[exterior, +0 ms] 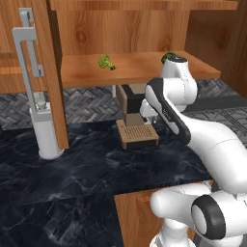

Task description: Pick the broccolis from the cabinet and place them in one bowl. Pick the banana from the sink and place it in the other bowl.

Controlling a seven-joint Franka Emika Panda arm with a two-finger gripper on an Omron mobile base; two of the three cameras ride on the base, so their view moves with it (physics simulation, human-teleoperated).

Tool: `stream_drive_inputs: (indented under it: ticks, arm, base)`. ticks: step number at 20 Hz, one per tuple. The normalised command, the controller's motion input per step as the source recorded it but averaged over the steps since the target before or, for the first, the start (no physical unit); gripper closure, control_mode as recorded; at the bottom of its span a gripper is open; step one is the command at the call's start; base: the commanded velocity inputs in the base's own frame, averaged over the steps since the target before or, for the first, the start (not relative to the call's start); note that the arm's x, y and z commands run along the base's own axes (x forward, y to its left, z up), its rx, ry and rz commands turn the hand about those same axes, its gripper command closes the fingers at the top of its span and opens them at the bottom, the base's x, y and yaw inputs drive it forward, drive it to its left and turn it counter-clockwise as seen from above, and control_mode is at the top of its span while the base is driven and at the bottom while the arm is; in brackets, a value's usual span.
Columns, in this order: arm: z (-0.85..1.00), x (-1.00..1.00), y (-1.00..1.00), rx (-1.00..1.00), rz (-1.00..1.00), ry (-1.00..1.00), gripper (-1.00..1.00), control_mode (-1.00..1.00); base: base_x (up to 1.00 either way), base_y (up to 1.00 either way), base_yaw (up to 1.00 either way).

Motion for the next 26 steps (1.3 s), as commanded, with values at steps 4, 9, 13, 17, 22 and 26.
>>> stream_drive_inputs:
  ticks: [4,9,13,17,22,26]
  arm:
    - [0.01,-0.05,0.01,0.0,0.0,-0.03,-1.0,-1.0]
    - [0.36,-0.35,-0.05,-0.02,-0.05,-0.22,-1.0,-1.0]
    - [0.44,-0.32,-0.07,-0.07,-0.12,-0.23,-1.0,-1.0]
    - [0.55,-0.15,-0.03,-0.07,-0.12,-0.2,-1.0,-1.0]
    - [0.54,-0.12,-0.09,0.02,-0.12,-0.24,-1.0,-1.0]
    - [0.63,-0.06,-0.03,0.08,-0.08,-0.27,-1.0,-1.0]
  base:
    - [0.0,0.0,0.0]
    - [0.0,0.0,0.0]
    - [0.0,0.0,0.0]
    - [0.0,0.0,0.0]
    - [0.0,0.0,0.0]
    - [0.0,0.0,0.0]
